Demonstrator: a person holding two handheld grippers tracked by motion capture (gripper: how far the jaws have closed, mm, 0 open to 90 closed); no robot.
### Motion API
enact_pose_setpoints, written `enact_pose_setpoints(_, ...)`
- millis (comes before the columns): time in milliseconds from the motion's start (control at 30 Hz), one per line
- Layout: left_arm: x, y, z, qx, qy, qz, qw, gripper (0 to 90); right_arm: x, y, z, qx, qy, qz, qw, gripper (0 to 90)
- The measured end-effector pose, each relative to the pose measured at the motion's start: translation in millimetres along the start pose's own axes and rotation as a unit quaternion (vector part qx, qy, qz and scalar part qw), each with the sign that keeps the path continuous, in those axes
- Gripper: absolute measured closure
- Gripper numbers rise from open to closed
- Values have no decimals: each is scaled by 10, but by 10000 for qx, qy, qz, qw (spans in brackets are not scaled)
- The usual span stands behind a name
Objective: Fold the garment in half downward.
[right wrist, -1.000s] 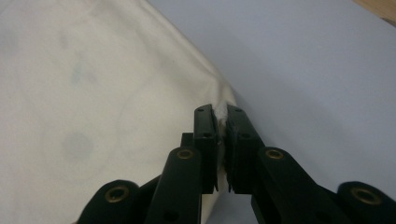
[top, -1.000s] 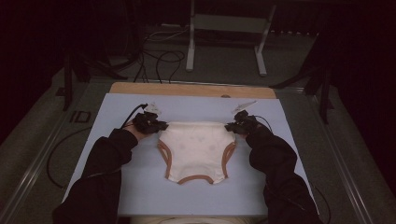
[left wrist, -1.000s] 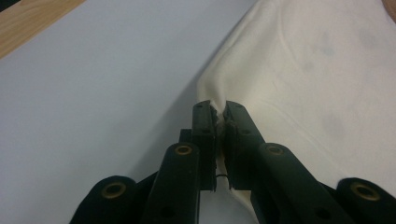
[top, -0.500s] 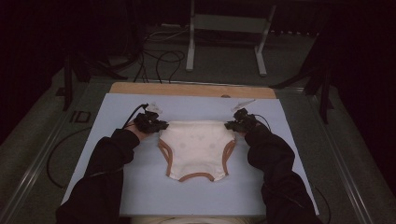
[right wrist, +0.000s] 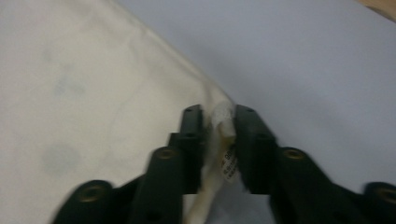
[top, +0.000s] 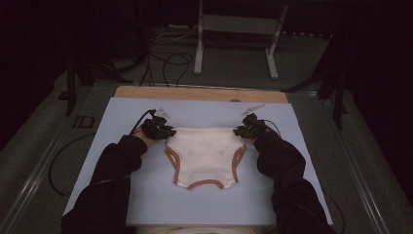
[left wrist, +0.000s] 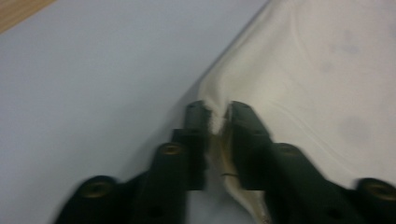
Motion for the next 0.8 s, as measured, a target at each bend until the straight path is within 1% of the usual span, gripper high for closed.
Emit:
enact_pose_setpoints(67,-4,-8,-12,4,17,44,10000,592,2,-23,-10,-53,63,-50,10000,633)
enact_pose_setpoints(133,-2,-20,-32,-106,-34,47,9999,503,7,-55,-10,-29,46,-118,9999,580)
enact_pose_setpoints(200,-3,-33,-42,-125,-1,60,9999,444,5,-78,2,-15,67,-137,9999,536)
enact_pose_setpoints(267,3,-47,-48,-146,26,65,9999,408,1,-97,15,24,36,-135,9999,474)
enact_pose_setpoints(300,8,-55,-48,-130,-9,49,9999,384,-2,-103,23,25,34,-118,9999,441)
enact_pose_setpoints(333,11,-66,-48,-162,-35,37,9999,372,-6,-112,33,27,25,-104,9999,401)
enact_pose_setpoints(400,13,-86,-51,-156,-13,16,9999,331,-14,-124,57,64,67,-100,9999,324)
enact_pose_setpoints(467,15,-108,-55,-194,-19,4,9998,300,-20,-138,85,134,36,-149,9998,281)
enact_pose_setpoints(533,13,-130,-57,-168,-75,17,9998,268,-32,-155,126,222,29,-164,9996,224)
enact_pose_setpoints(567,11,-141,-62,-198,-83,19,9998,248,-37,-161,140,262,35,-176,9995,207)
enact_pose_setpoints(633,12,-169,-75,-196,-95,35,9998,174,-44,-183,179,320,25,-224,9992,163)
enact_pose_setpoints(667,16,-197,-81,-198,-134,10,9997,146,-47,-197,199,339,24,-254,9991,144)
enact_pose_setpoints(700,20,-219,-85,-218,-177,-27,9996,133,-54,-213,223,364,25,-284,9989,135)
enact_pose_setpoints(733,19,-236,-91,-263,-178,-31,9995,100,-61,-224,238,355,14,-300,9989,133)
enact_pose_setpoints(767,16,-265,-104,-311,-115,-34,9994,45,-67,-233,247,321,18,-305,9990,133)
enact_pose_setpoints(800,13,-288,-117,-302,-45,-66,9995,10,-79,-243,259,270,-11,-307,9992,128)
Point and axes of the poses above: each handheld gripper's, and its own axes: y roughly forward along the jaws, x roughly out of its top, z roughly to its left, the point moved 6 cm from there along y, roughly forward along the jaws, and after that the axes turned 13 degrees about x, right-handed, at the moved point
